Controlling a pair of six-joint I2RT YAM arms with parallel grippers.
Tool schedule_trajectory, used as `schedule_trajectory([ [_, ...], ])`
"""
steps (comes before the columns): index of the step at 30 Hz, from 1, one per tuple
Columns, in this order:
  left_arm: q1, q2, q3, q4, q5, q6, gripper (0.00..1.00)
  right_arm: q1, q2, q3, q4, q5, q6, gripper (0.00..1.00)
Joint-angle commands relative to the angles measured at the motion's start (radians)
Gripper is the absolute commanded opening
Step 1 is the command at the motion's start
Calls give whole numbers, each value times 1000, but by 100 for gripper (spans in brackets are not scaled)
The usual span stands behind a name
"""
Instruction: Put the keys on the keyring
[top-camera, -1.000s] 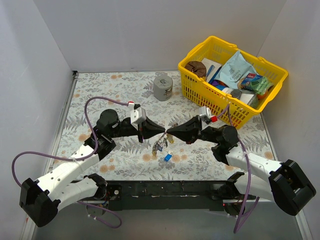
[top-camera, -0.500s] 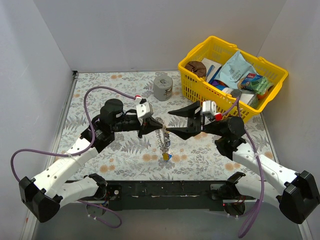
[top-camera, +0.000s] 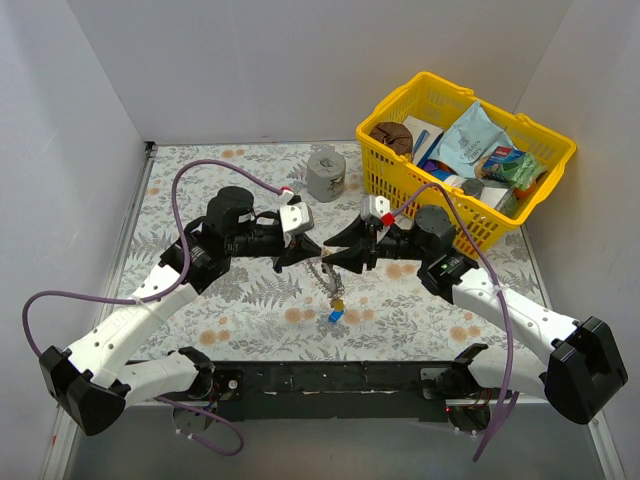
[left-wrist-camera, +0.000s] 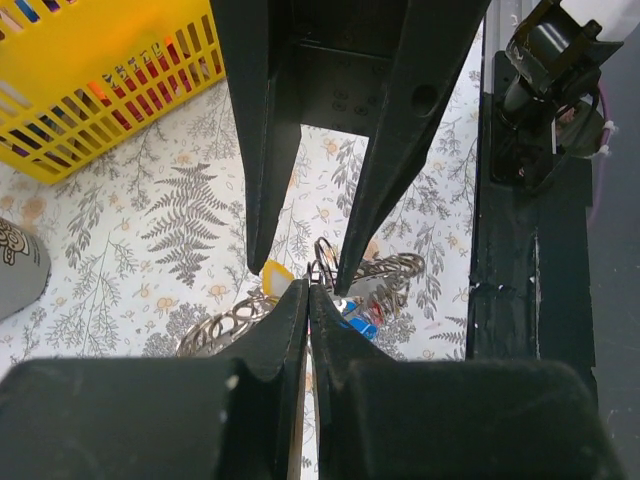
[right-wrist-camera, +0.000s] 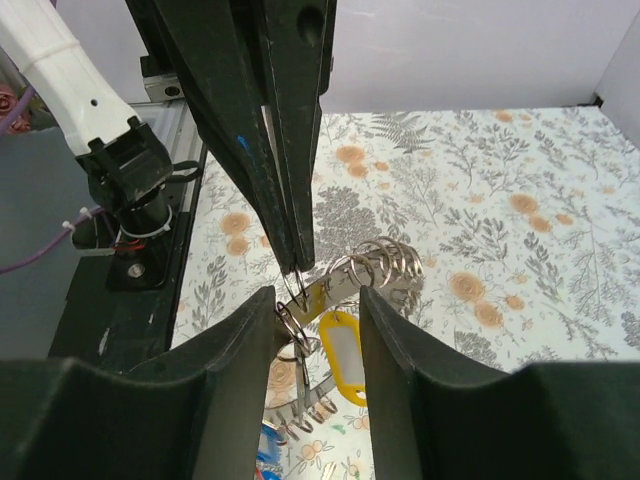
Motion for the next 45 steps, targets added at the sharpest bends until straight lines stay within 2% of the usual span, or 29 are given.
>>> schedule_trajectory([
  [1,-2,-19,41,-16,9,29,0,5,2,56,-37,-33,-66,45],
  [5,-2,-20,33,-11,23,32,0,3,7,55,-38,-35,-72,39],
  [11,-2,-13,32,-3,43,29,0,5,28,58,-8,-50,-41,24],
  [12,-2,-13,30,-3,45,29,0,3,33,58,-5,-50,-41,15],
  [14,-2,-11,30,0,51,24,0,5,40,64,-5,-52,-13,3],
  [15,-2,-9,30,1,51,21,0,5,45,65,-6,-49,-8,1],
  [21,-2,-28,6,30,25,0,0,5,37,49,14,-24,8,1],
  [23,-2,-43,-5,69,-6,-46,4,5,31,38,44,-18,20,1],
  [26,-2,-71,-36,141,-55,-112,36,5,19,9,107,-14,49,1],
  [27,-2,-77,-51,164,-66,-130,41,5,14,-3,124,-12,64,1],
  [28,-2,-83,-57,203,-78,-146,55,5,13,-8,138,-12,70,1],
  [32,-2,-120,-103,308,-95,-238,70,5,0,-49,254,-12,106,1],
  [39,13,-181,-226,497,-12,-356,71,3,-61,-155,461,-12,140,1],
  [42,27,-209,-281,570,40,-397,68,3,-76,-162,475,-23,141,1],
  [44,33,-250,-327,674,69,-435,66,3,-87,-168,507,-40,146,1],
  [45,33,-261,-365,704,71,-443,60,3,-101,-189,529,-41,155,1],
])
